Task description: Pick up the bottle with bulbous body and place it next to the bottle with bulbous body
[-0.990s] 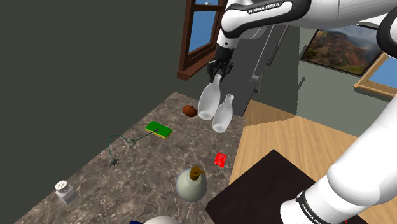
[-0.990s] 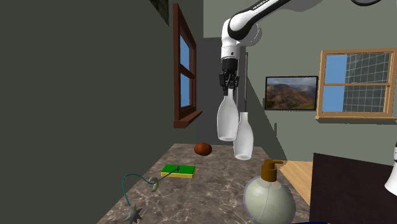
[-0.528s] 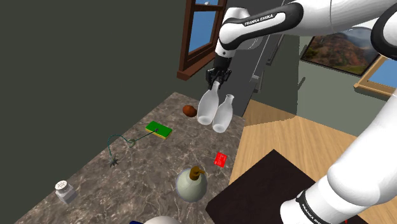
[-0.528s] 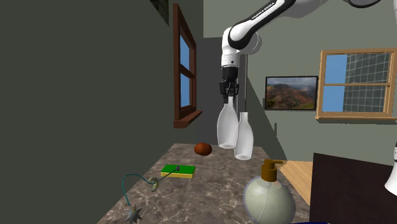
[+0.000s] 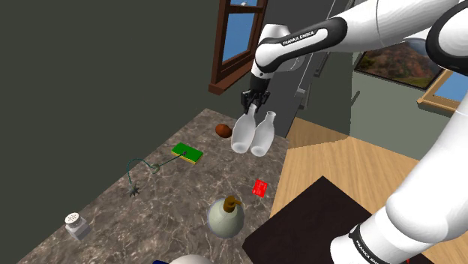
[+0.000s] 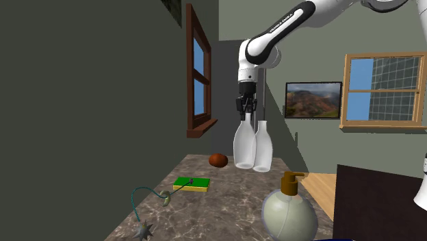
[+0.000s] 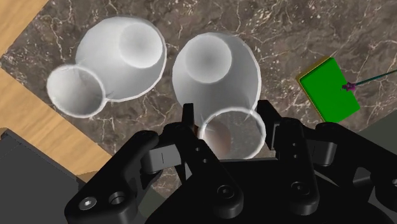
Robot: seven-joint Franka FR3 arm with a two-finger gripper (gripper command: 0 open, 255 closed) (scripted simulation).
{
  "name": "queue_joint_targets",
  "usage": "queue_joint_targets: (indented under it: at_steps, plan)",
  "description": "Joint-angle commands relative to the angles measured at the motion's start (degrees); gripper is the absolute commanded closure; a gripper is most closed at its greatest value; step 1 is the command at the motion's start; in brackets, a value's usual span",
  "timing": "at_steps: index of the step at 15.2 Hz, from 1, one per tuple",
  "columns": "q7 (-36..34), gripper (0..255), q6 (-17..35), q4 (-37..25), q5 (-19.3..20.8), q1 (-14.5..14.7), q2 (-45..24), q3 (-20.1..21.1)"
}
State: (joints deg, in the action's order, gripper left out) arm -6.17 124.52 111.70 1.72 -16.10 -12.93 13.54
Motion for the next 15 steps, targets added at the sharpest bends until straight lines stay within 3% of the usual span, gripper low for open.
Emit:
queue_joint_targets:
  at_steps: [1,5,13,14,15]
  plan:
    - [-0.3,255,1.3,0.5,0.2,0.2,-0.8,0.0]
    - [-0.6,255,4.4,1.8,0.8,0.3,-2.6,-0.2]
    - [-0.6,255,4.4,1.8,0.8,0.3,-2.6,-0.2]
    - [-0.6,0,4.4,1.8,0.8,0.3,-2.6,-0.2]
    - [-0.6,0,4.4,1.8,0.8,0.3,-2.6,-0.2]
